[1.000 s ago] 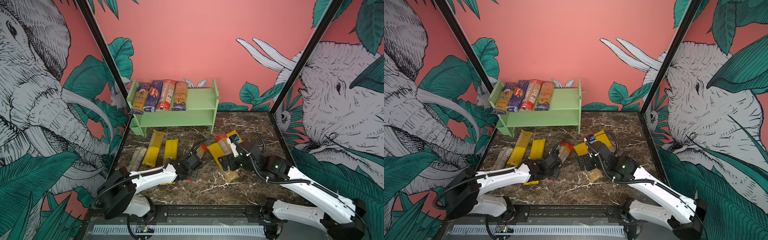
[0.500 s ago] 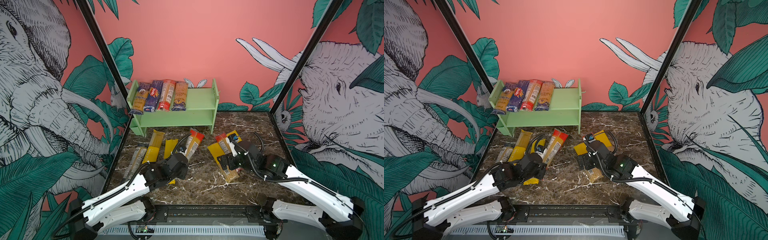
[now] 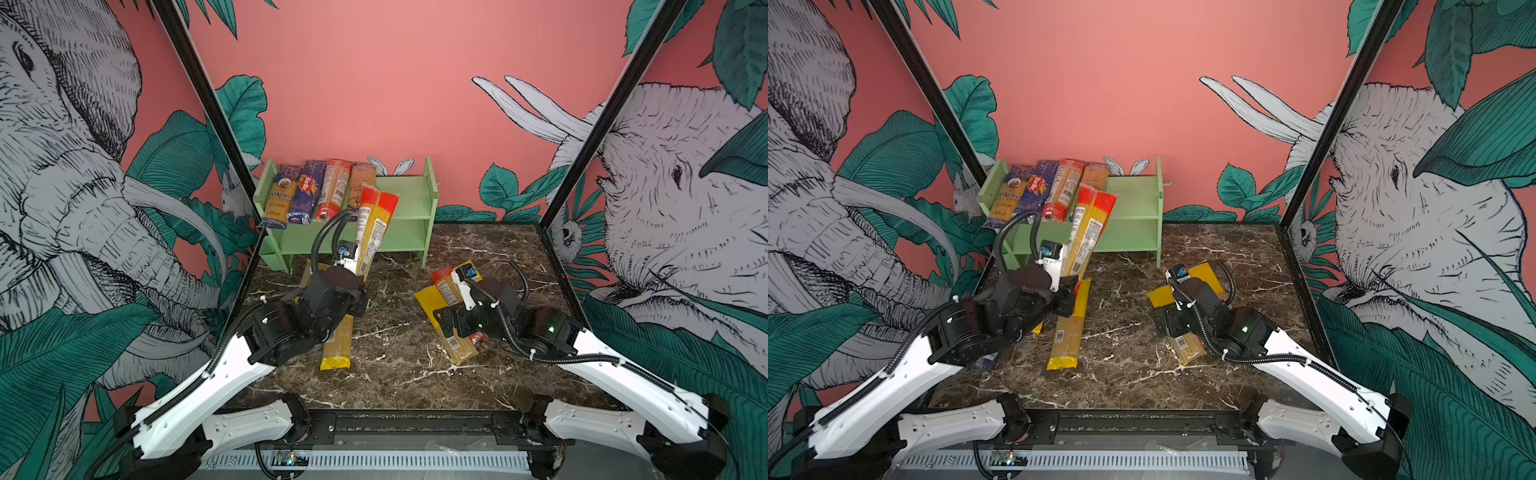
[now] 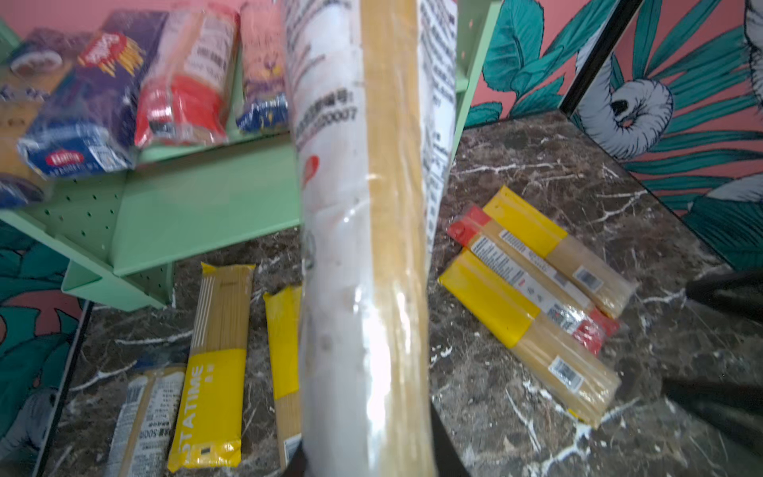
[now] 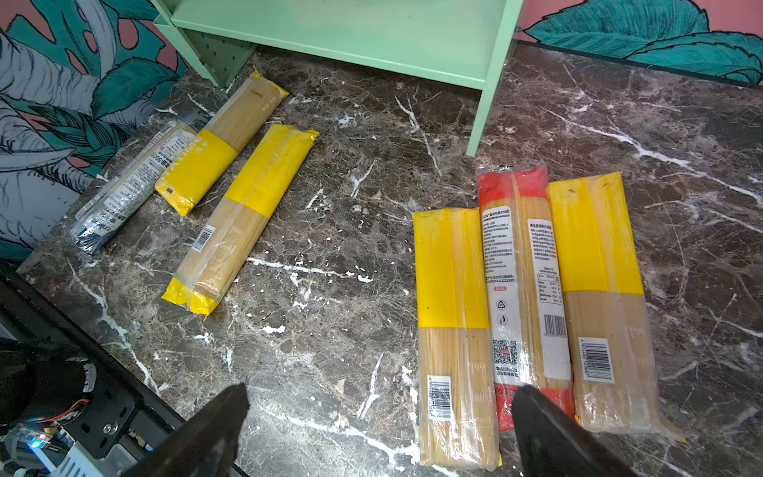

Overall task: Place and organize the pasta boxes and bags onto the shelf
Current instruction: 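Lift the red-ended pack upright and carry it to the shelf top, then lower the red-ended pack beside the Mei Pasta pack and open the left gripper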

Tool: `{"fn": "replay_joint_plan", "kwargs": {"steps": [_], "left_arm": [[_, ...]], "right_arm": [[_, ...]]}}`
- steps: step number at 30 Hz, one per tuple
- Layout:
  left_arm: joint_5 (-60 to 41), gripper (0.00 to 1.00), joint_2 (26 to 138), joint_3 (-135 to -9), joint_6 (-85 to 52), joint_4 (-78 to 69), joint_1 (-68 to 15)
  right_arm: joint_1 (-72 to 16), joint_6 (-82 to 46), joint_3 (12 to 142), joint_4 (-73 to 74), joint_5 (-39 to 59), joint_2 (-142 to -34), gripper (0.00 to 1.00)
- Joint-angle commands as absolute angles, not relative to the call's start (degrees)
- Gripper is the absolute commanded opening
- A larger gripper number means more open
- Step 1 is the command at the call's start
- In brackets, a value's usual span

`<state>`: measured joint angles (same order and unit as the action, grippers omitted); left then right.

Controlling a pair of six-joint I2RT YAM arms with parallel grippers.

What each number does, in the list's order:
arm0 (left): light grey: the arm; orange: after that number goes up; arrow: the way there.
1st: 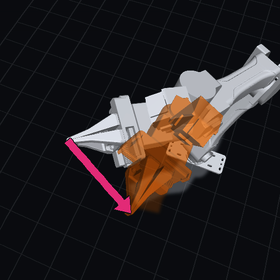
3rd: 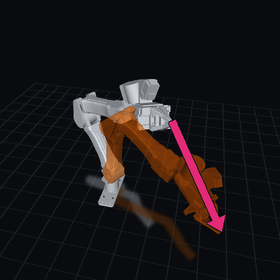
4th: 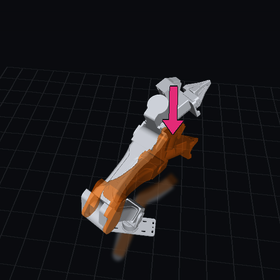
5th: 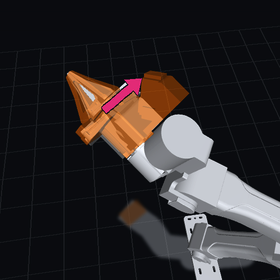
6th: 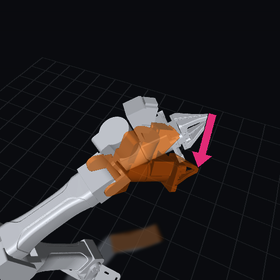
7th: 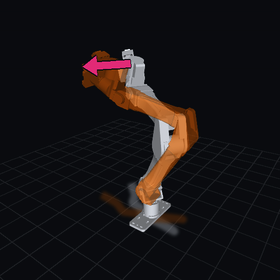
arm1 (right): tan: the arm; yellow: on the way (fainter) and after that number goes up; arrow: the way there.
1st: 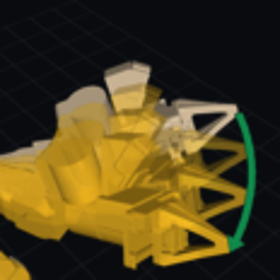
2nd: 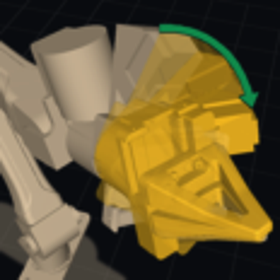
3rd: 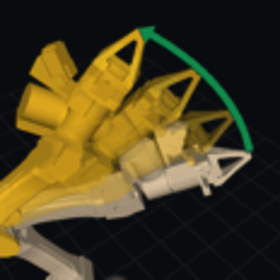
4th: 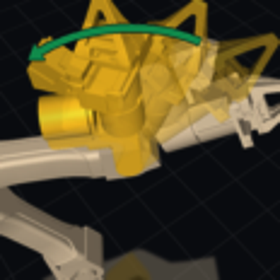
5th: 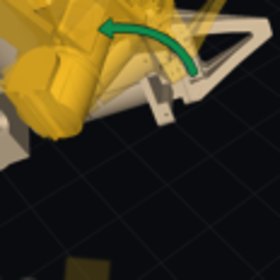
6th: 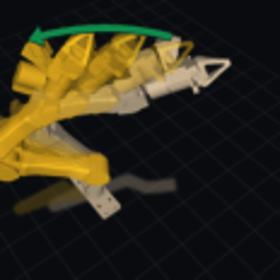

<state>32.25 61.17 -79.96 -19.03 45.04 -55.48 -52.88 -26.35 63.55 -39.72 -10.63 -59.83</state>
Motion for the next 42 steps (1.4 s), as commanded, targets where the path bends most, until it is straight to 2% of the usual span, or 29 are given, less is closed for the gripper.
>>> {"fn": "replay_joint_plan", "kwargs": {"steps": [1, 7, 16, 20, 28, 42], "left_arm": [[34.93, 0.0, 67.09, -89.75, -14.29, 33.5, -52.58], [29.7, 0.0, 81.07, -103.29, -13.81, 27.75, -44.43], [27.39, 0.0, 102.33, -127.9, -11.26, 28.47, -40.94], [26.55, 0.0, 108.39, -135.71, -11.93, 30.37, -38.13], [24.65, 0.0, 110.51, -134.89, -15.17, 28.98, -35.21], [22.06, 0.0, 113.18, -132.89, -17.18, 26.39, -33.21]], "right_arm": [[-53.05, -25.17, 65.65, -39.26, -12.19, -58.3, 0.99], [-52.86, -23.92, 66.29, -40.38, -13.96, -57.07, 0.99], [-50.7, -22.56, 66.71, -41.26, -14.2, -57.25, 0.99], [-49.18, -22.14, 66.71, -41.29, -13.37, -57.83, 0.99], [-45.28, -21.23, 66.98, -40.53, -10.06, -59.03, 0.99], [-43.69, -21.1, 67.07, -40.52, -8.8, -59.81, 0.99]]}}
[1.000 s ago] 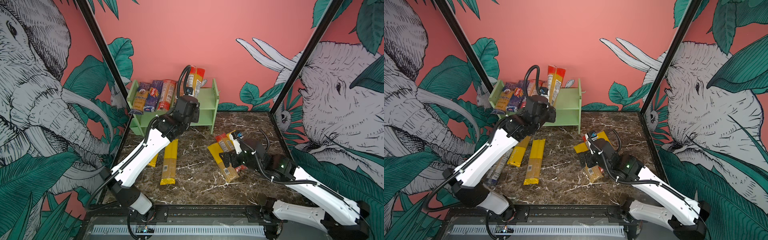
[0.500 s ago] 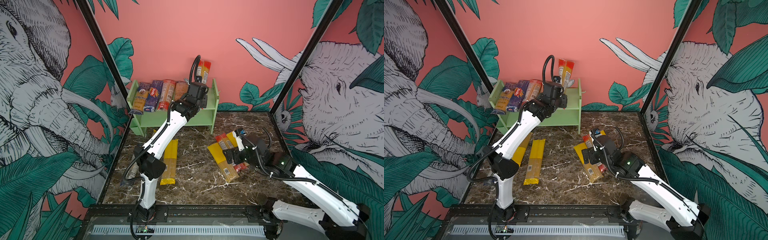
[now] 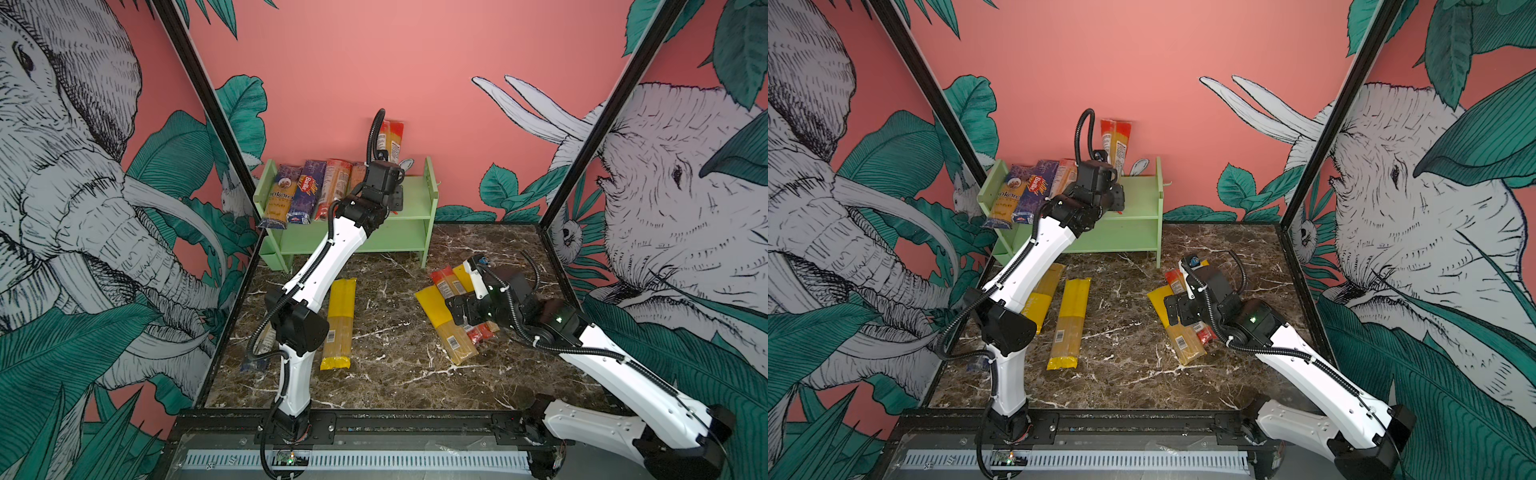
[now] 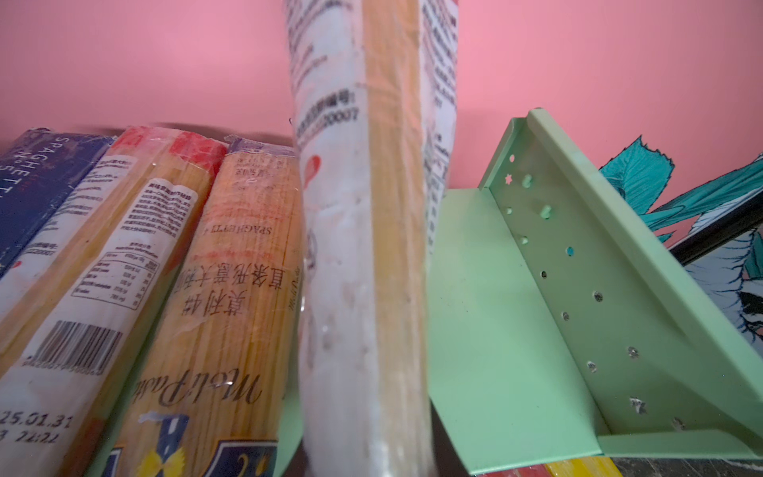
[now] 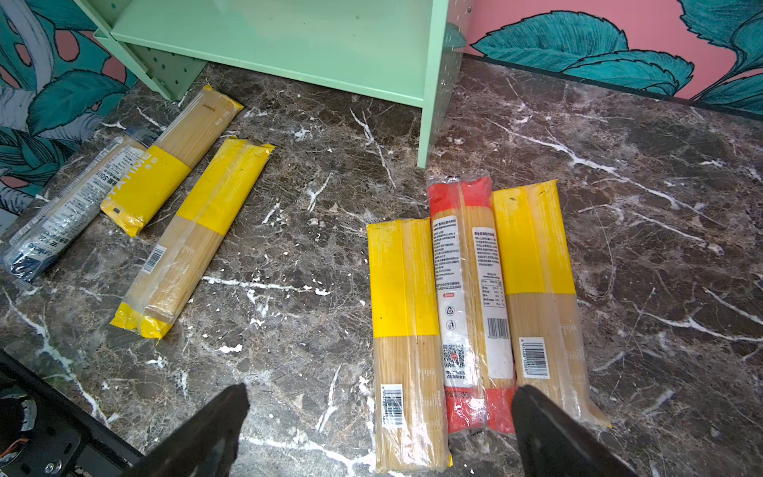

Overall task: Place and organize the pasta boxes and bags onto the shelf
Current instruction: 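Lower the red-ended pack beside the Mei Pasta pack and open the left gripper, then withdraw the left gripper and lower it onto a yellow-ended spaghetti pack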

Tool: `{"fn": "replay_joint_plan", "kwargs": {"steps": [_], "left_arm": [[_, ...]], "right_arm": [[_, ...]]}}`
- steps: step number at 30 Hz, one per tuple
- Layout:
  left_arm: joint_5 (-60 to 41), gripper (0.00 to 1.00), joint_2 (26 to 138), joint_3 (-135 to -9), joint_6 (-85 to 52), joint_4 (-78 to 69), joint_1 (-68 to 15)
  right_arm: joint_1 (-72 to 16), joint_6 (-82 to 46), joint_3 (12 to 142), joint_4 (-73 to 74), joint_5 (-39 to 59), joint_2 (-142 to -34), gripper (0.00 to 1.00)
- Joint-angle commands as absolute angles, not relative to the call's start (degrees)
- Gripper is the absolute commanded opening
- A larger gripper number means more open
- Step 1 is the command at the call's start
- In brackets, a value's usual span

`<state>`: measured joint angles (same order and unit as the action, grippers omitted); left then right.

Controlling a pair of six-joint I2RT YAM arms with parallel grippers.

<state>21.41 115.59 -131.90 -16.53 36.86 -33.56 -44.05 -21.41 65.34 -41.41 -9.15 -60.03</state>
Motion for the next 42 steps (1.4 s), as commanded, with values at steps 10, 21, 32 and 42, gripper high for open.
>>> {"fn": "replay_joint_plan", "kwargs": {"steps": [10, 21, 32, 42], "left_arm": [[22.85, 0.0, 113.48, -129.78, -18.28, 25.05, -32.61], [21.68, 0.23, 113.91, -128.3, -19.27, 23.65, -31.31], [20.13, 0.51, 113.04, -125.82, -19.51, 22.05, -31.16], [17.59, 0.49, 110.17, -124.43, -19.68, 22.67, -31.18]], "right_arm": [[-43.13, -20.96, 66.97, -40.44, -8.29, -60.12, 0.99], [-42.08, -20.83, 66.79, -40.18, -7.51, -60.36, 0.99], [-41.05, -20.66, 66.79, -39.9, -6.86, -60.73, 0.99], [-40.6, -20.6, 67.31, -39.3, -5.75, -61.79, 0.99]]}}
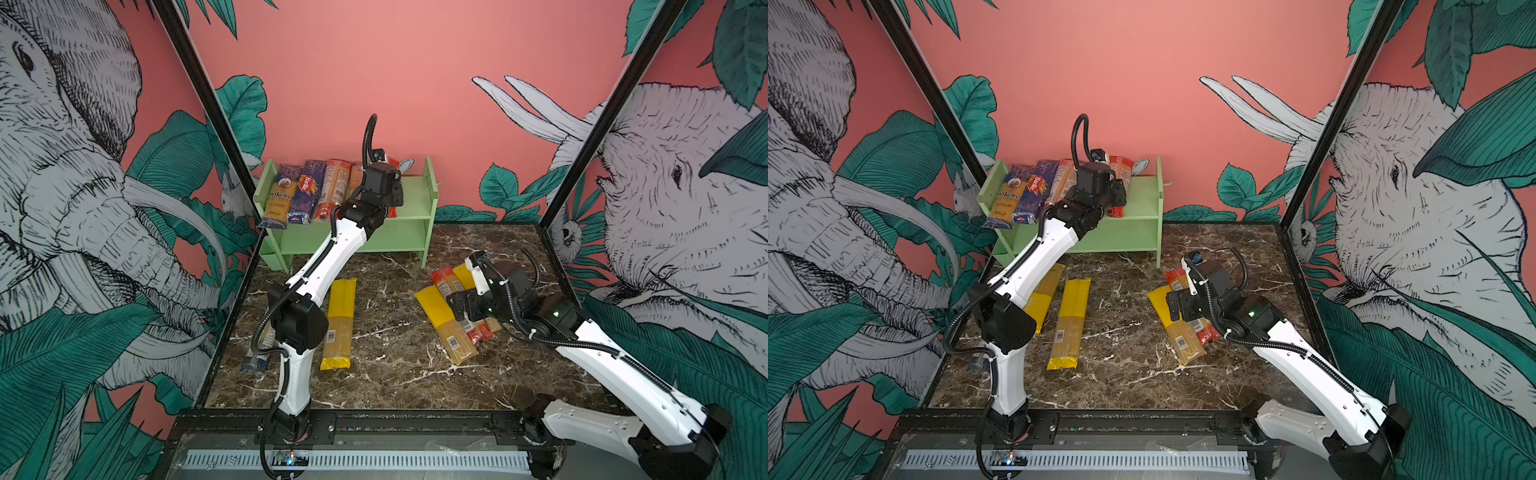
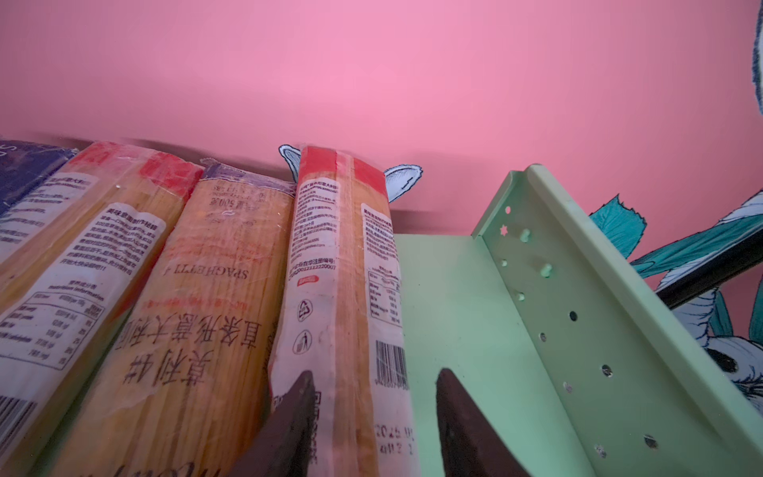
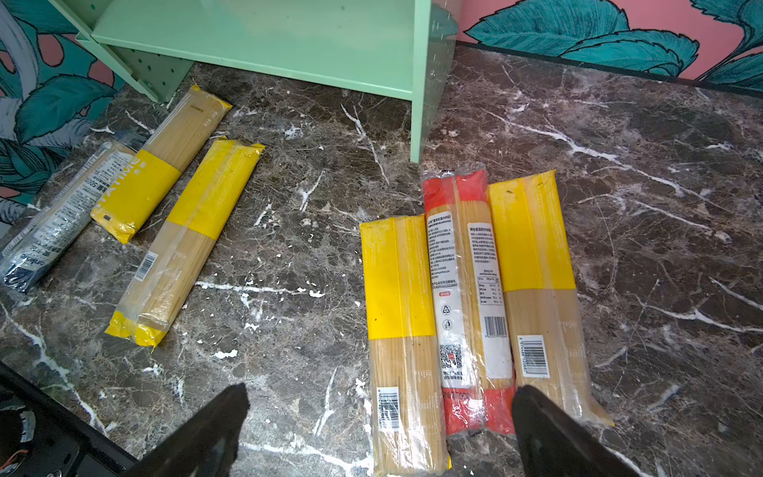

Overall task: Place and organize the pasta boxes and bags onto the shelf
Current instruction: 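Withdraw the left gripper and lower it onto a yellow-ended spaghetti pack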

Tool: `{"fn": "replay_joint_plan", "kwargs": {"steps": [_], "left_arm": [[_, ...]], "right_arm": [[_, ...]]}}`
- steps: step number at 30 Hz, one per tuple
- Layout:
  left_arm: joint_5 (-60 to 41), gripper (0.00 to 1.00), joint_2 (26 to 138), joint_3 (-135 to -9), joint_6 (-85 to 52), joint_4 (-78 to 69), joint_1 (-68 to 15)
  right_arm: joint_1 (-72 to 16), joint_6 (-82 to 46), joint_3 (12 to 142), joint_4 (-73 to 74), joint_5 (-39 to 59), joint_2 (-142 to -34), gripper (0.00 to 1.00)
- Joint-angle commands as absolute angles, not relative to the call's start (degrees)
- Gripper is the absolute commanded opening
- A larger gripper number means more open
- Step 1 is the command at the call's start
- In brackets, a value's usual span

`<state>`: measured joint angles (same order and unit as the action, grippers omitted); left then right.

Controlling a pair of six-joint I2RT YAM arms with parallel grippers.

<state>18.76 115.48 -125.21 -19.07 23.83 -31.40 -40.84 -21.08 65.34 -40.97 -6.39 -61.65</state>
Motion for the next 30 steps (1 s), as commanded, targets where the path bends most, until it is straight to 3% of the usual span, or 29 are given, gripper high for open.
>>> {"fn": "replay_joint_plan", "kwargs": {"steps": [1, 6, 12, 17, 27, 30], "left_arm": [[17.21, 0.49, 109.26, -123.73, -19.99, 22.61, -31.2], [15.8, 0.51, 102.4, -115.49, -20.92, 20.59, -31.61], [18.68, 0.65, 89.09, -97.77, -19.91, 18.55, -33.29], [23.31, 0.72, 75.72, -79.66, -21.52, 19.77, -34.88], [25.48, 0.8, 55.7, -50.89, -30.69, 33.42, -35.64], [23.35, 0.91, 53.13, -44.48, -33.82, 36.2, -35.73]], "right_arm": [[-40.58, -20.57, 67.4, -39.31, -5.64, -61.85, 0.99], [-40.6, -20.63, 68.07, -39.37, -5.72, -62.39, 0.99], [-40.54, -21.02, 67.97, -39.86, -5.85, -62.46, 0.99], [-40.57, -21.8, 67.36, -39.47, -5.22, -62.66, 0.99], [-41.61, -24.2, 66.92, -38.67, -3.34, -63.27, 0.99], [-43.09, -24.57, 67.28, -38.81, -5.1, -63.67, 0.99]]}}
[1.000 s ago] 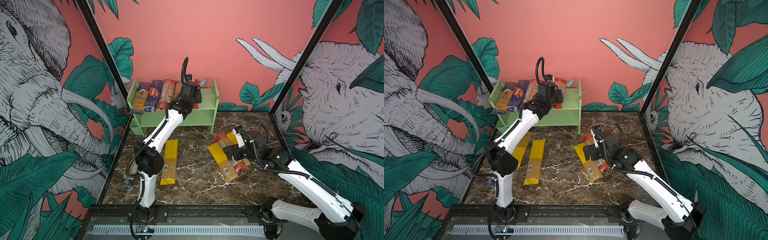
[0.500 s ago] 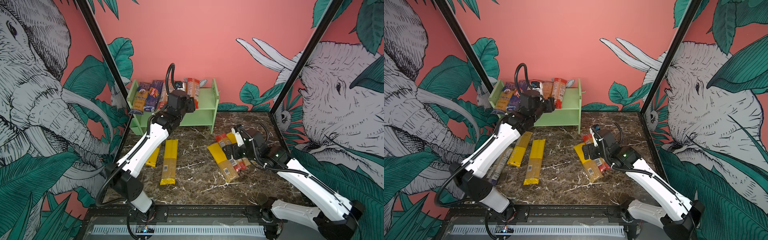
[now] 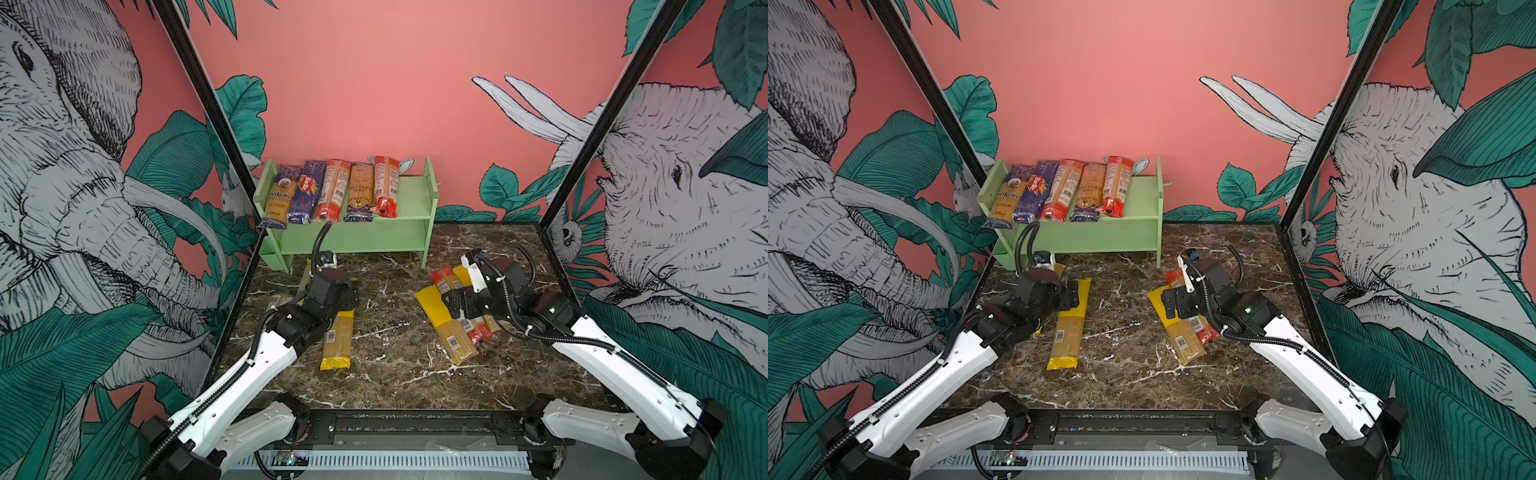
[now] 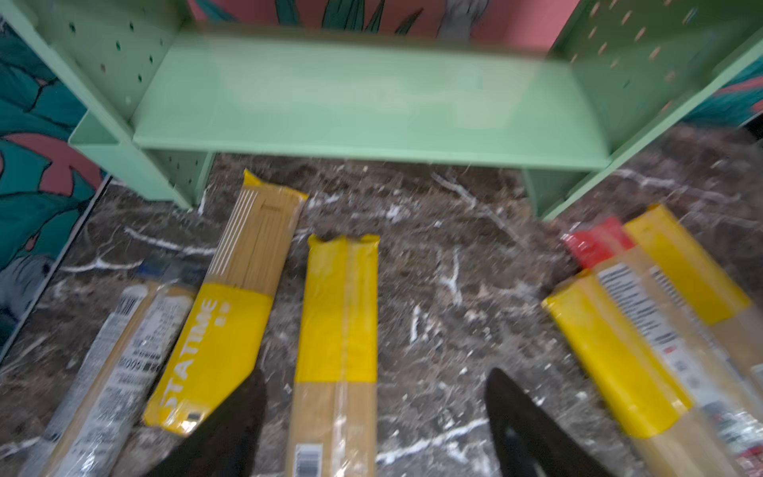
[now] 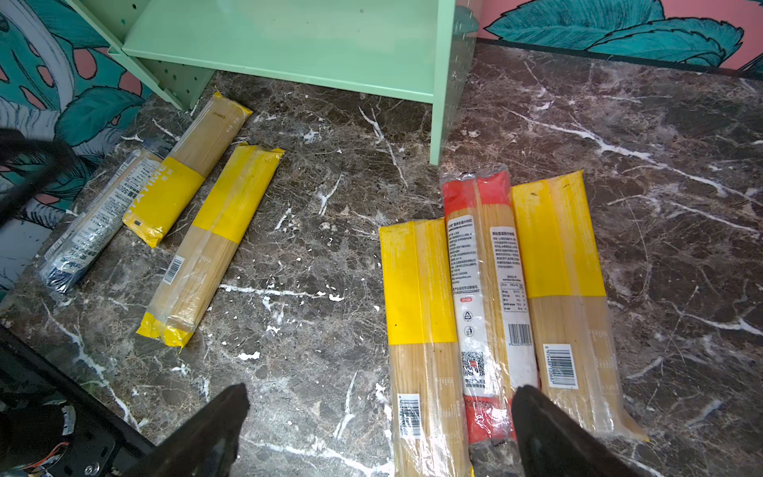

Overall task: Place and organize the pasta boxes and bags onto the shelf
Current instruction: 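Withdraw the left gripper and lower it onto a yellow-ended spaghetti pack, then close the left gripper on the yellow-ended pack and lift it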

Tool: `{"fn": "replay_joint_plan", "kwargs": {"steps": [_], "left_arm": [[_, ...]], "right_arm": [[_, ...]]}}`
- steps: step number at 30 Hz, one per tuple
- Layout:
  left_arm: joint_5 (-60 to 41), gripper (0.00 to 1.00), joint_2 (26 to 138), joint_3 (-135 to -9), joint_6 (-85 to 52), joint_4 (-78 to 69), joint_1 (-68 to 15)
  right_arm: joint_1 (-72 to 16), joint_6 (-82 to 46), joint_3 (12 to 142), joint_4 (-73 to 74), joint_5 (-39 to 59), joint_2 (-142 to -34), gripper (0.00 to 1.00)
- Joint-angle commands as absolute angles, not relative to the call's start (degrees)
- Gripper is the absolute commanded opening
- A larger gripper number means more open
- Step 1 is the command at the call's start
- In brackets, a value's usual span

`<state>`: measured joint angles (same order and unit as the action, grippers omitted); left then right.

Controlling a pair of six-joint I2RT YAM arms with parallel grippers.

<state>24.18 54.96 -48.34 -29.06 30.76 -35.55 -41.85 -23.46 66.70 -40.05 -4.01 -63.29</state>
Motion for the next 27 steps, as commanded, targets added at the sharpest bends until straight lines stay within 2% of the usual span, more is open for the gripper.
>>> {"fn": "replay_joint_plan", "kwargs": {"steps": [1, 6, 13, 27], "left_arm": [[23.08, 0.91, 52.67, -42.9, -35.46, 37.77, -35.97], [23.47, 0.97, 49.3, -35.59, -39.91, 37.98, -38.05], [21.97, 0.98, 46.78, -27.23, -43.49, 35.89, -39.76], [19.21, 0.99, 47.45, -15.35, -43.77, 20.52, -41.75]], "right_arm": [[-43.82, -24.72, 67.41, -38.85, -5.66, -63.96, 0.99], [-47.8, -26.22, 68.03, -38.35, -6.66, -65.84, 0.99], [-54.06, -29.88, 65.93, -36.02, -7.6, -68.4, 0.99], [-56.68, -31.73, 65.45, -36.66, -9.23, -67.44, 0.99]]}}
